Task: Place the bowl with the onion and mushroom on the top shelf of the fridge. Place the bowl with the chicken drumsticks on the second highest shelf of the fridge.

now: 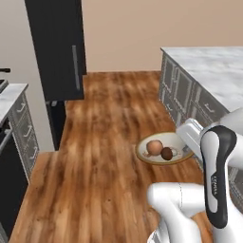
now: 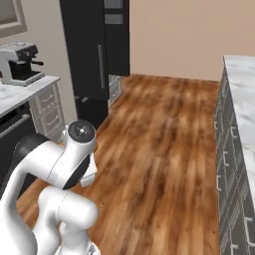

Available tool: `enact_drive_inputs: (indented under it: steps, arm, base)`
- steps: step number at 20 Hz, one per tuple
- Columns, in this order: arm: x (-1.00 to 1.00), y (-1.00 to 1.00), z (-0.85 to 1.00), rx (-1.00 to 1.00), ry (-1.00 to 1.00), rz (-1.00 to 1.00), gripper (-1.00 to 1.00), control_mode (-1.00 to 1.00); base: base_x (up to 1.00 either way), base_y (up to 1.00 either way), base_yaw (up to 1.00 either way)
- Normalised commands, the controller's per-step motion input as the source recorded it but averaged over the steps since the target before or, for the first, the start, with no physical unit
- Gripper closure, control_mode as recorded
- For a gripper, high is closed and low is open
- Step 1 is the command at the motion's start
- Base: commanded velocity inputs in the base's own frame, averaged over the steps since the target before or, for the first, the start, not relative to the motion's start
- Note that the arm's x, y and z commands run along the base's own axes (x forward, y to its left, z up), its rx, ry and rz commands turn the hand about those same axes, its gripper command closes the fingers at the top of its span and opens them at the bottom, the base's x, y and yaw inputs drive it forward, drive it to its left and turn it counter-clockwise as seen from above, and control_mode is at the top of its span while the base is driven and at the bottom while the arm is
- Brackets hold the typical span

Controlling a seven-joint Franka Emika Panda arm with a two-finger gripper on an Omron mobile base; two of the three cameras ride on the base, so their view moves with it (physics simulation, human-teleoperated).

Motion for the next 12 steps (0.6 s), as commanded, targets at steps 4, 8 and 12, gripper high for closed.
enact_drive_inputs:
  steps: [4,8,12]
  arm:
    - [0.0,0.0,0.0,0.0,0.0,0.0,1.0,1.0]
    - [0.0,0.0,0.0,0.0,0.0,0.0,1.0,1.0]
    - [0.0,0.0,0.0,0.0,0.0,0.0,1.0,1.0]
  base:
    - [1.0,-0.32,-0.08]
    - [1.0,-0.44,-0.12]
    - [1.0,-0.46,-0.14]
